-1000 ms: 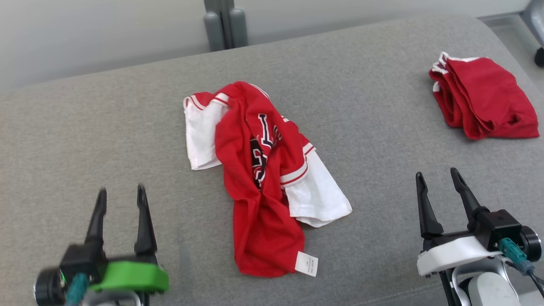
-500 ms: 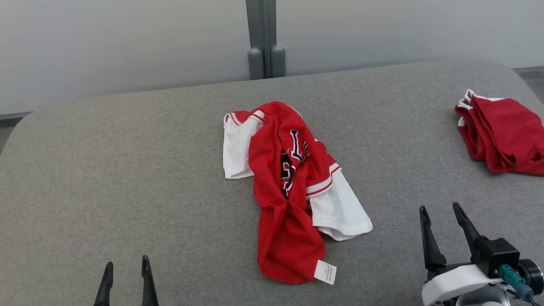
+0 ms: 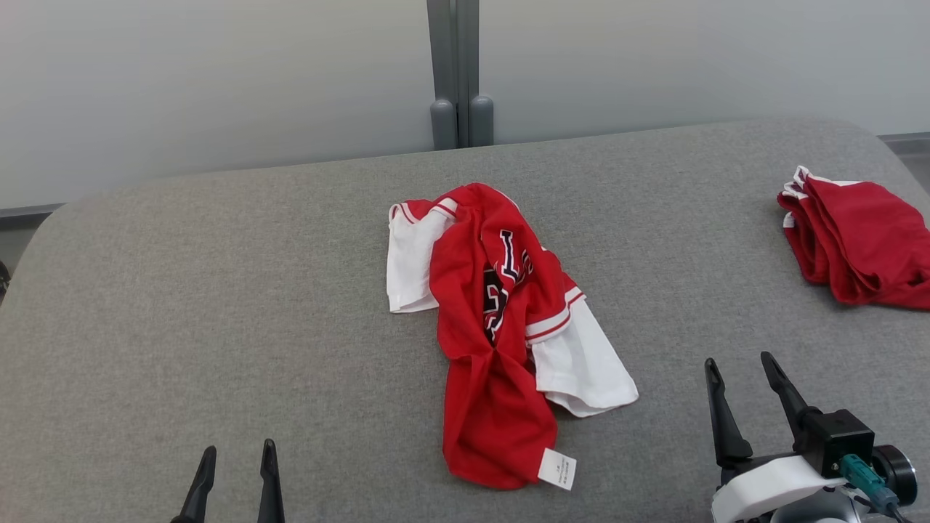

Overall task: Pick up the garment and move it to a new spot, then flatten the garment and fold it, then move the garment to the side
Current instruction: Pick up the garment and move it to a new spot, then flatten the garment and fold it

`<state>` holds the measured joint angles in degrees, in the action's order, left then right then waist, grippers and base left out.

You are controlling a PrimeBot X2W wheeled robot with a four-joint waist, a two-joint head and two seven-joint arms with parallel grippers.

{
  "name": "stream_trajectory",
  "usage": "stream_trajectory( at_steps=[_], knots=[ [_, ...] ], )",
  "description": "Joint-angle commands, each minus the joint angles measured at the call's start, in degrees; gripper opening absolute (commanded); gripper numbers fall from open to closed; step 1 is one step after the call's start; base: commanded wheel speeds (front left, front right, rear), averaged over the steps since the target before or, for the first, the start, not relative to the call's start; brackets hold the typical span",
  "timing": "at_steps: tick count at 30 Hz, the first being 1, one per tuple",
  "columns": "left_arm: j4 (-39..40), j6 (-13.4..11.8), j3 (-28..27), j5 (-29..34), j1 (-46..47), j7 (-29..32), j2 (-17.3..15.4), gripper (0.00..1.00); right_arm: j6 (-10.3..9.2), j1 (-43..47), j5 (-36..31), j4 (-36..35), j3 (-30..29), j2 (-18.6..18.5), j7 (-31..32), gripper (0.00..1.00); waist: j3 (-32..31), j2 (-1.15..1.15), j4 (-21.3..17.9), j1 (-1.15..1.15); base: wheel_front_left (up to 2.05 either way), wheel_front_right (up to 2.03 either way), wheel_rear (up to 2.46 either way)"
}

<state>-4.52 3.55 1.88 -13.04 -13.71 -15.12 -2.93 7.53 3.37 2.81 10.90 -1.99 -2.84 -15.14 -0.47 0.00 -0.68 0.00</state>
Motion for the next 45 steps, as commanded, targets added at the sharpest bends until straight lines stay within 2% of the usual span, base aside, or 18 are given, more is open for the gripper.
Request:
stream_trajectory(
  at_steps=[1, 7, 12, 16, 23, 27, 31, 39, 43, 44, 45],
  knots=[
    [-0.2, 0.0, 0.0, -0.2, -0.7, 0.0, 0.0, 1.0, -0.09, 0.4, 0.2, 0.1, 0.1, -0.1, 0.0, 1.0, 0.0, 0.0, 0.0, 0.0, 0.0, 0.0, 0.0],
    [-0.6, 0.0, 1.3, -0.5, -0.3, 0.0, 0.0, 1.0, -0.09, 0.0, 0.2, 0.2, 0.4, -0.1, 0.0, 1.0, 0.4, 0.0, 0.0, 0.0, 0.0, 0.0, 0.0],
    [-2.8, 1.7, 6.5, -2.8, 1.9, 0.0, 0.0, 1.0, -0.09, -0.7, 0.2, 0.3, 0.8, -0.1, 0.0, 1.0, 0.8, 0.0, -0.5, 0.0, 0.0, 0.0, 0.0],
    [-6.5, 3.2, 14.3, -4.1, 3.8, 0.4, 0.0, 1.0, -0.09, -1.0, -0.1, 0.3, 1.0, -0.1, 0.0, 1.0, 1.1, 0.0, -1.4, 0.0, 0.0, 0.0, 0.0],
    [-10.7, 4.0, 30.9, -9.7, 11.6, 7.3, 0.0, 1.0, -0.09, -1.9, -0.2, -0.1, 1.3, -0.1, 0.0, 1.0, 3.6, 0.0, -3.2, 0.0, 0.0, 0.0, 0.0],
    [-14.5, 4.0, 36.5, -11.5, 16.7, 9.3, 0.0, 1.0, -0.09, -3.3, 0.0, -0.2, 1.7, -0.1, 0.0, 1.0, 5.6, 0.0, -4.9, 0.0, 0.0, 0.0, 0.0],
    [-19.2, 4.0, 39.0, -11.8, 20.4, 10.2, -0.2, 1.0, -0.09, -4.0, 0.4, -0.1, 1.4, -0.1, 0.0, 1.0, 7.1, 0.0, -6.7, 0.0, 0.0, 0.0, 0.0],
    [-27.6, -1.5, 40.7, -11.3, 25.1, 6.7, -0.1, 1.0, -0.09, -4.6, 1.0, -0.3, 0.7, -0.1, 0.0, 1.0, 8.8, 0.0, -8.9, 0.0, 0.0, 0.0, 0.0],
    [-30.8, -2.9, 42.3, -12.5, 26.8, 5.3, -0.1, 1.0, -0.09, -4.8, 1.2, -0.1, 0.7, -0.1, 0.0, 1.0, 9.1, 0.0, -9.2, 0.0, 0.0, 0.0, 0.0],
    [-31.3, -3.0, 42.7, -13.0, 27.1, 5.1, -0.1, 0.82, -0.09, -4.9, 1.4, -0.1, 0.7, -0.1, 0.0, 1.0, 9.2, 0.0, -9.3, 0.0, 0.0, 0.0, 0.0],
    [-31.9, -3.0, 43.2, -13.6, 27.6, 4.8, -0.1, 0.33, -0.09, -5.0, 1.6, -0.1, 0.8, -0.1, 0.0, 1.0, 9.2, 0.0, -9.3, 0.0, 0.0, 0.0, 0.0]
  ],
)
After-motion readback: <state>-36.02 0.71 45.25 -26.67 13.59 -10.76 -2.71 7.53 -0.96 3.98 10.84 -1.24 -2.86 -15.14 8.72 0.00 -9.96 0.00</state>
